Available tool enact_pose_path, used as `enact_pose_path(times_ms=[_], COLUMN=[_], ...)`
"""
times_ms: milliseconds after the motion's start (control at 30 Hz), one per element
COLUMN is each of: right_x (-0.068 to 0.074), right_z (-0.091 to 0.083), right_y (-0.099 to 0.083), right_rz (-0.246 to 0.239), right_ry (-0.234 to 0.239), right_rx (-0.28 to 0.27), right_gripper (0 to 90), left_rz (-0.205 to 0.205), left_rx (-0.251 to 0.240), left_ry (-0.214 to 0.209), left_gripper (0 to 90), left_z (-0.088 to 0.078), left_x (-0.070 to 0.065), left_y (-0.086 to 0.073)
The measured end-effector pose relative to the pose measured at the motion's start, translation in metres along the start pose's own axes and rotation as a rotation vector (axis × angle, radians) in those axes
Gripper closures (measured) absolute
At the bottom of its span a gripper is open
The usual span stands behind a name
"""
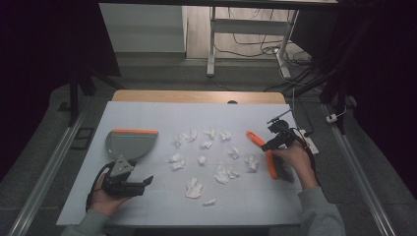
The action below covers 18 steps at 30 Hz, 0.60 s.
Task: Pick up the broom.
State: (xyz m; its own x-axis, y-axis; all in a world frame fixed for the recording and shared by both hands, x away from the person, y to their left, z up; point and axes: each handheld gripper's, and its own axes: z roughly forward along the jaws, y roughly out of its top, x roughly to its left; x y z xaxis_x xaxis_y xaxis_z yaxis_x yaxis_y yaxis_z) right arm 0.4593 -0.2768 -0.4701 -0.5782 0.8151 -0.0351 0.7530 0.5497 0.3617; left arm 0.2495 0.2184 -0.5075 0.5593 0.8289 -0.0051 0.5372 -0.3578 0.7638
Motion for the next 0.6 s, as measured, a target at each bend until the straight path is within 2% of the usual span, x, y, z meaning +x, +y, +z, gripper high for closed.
enact_pose_path(times_ms=[233,300,367,400,433,600], right_x=[0.000,0.000,0.002,0.002,0.001,0.002], right_z=[0.018,0.021,0.021,0.021,0.021,0.021], right_y=[0.003,0.004,0.005,0.005,0.005,0.005], right_rz=[-0.002,-0.006,-0.008,-0.008,-0.005,0.002], right_ry=[-0.009,0.001,-0.010,-0.010,-0.003,-0.014], right_rx=[0.073,0.087,0.094,0.094,0.096,0.093], right_gripper=[51.6,55.7,62.5,62.5,66.2,69.1], left_rz=[-0.003,-0.005,-0.007,-0.007,-0.006,-0.009], left_rx=[0.000,-0.001,-0.002,-0.002,-0.002,-0.007], left_ry=[-0.001,-0.001,-0.001,-0.002,-0.001,-0.002], left_gripper=[19.6,19.6,19.6,19.6,19.7,19.6], left_z=[0.001,0.001,0.001,0.001,0.001,0.001], left_x=[0.000,0.000,0.001,0.001,0.001,0.001], left_y=[0.000,0.000,-0.001,-0.001,-0.001,-0.001])
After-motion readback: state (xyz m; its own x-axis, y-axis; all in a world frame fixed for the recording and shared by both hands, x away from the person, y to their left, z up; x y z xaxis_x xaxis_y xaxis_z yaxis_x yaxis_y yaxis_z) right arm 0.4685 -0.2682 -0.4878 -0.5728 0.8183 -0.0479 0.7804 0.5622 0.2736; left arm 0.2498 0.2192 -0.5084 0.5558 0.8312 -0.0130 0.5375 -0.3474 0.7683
